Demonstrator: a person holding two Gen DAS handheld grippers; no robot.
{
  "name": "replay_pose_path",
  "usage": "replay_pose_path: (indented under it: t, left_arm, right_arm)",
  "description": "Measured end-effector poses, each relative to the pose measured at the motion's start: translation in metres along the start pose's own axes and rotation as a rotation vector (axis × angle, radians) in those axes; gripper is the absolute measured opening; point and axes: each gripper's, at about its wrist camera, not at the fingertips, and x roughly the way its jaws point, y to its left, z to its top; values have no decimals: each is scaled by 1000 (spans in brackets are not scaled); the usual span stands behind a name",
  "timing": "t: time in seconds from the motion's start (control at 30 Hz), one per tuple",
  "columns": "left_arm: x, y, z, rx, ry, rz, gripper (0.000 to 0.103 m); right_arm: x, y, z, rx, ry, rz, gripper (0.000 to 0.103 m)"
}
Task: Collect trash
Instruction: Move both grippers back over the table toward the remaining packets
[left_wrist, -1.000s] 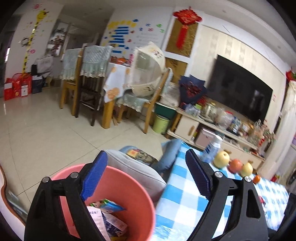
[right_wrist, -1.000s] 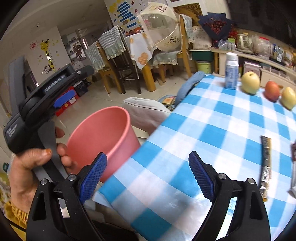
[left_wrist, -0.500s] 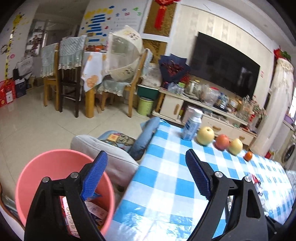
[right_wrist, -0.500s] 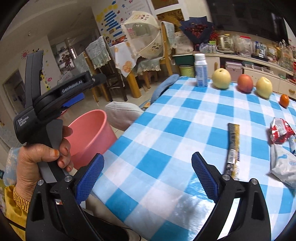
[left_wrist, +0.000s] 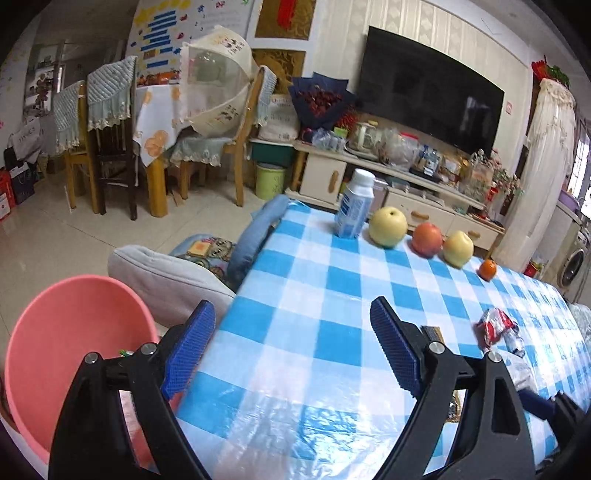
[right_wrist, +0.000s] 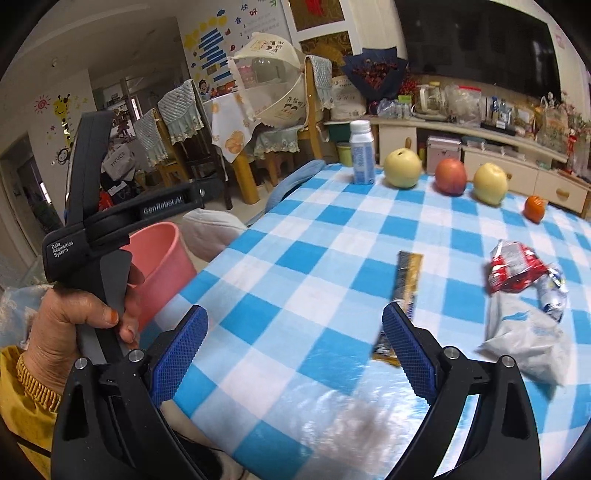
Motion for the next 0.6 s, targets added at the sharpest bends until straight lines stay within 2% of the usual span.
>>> replay_pose_path:
  t: [0.3, 0.47, 0.6]
  left_arm:
    - [12, -19, -7, -2, 53, -36, 87]
    - [17, -43, -11, 52, 67, -52, 87]
    - [25, -69, -19, 99, 98, -92, 87]
  right_arm:
    - [-16, -32, -3, -7, -25, -60, 95]
    - [-27, -58, -2, 29, -46, -91, 95]
    - [-35, -79, -1, 57, -60, -123, 95]
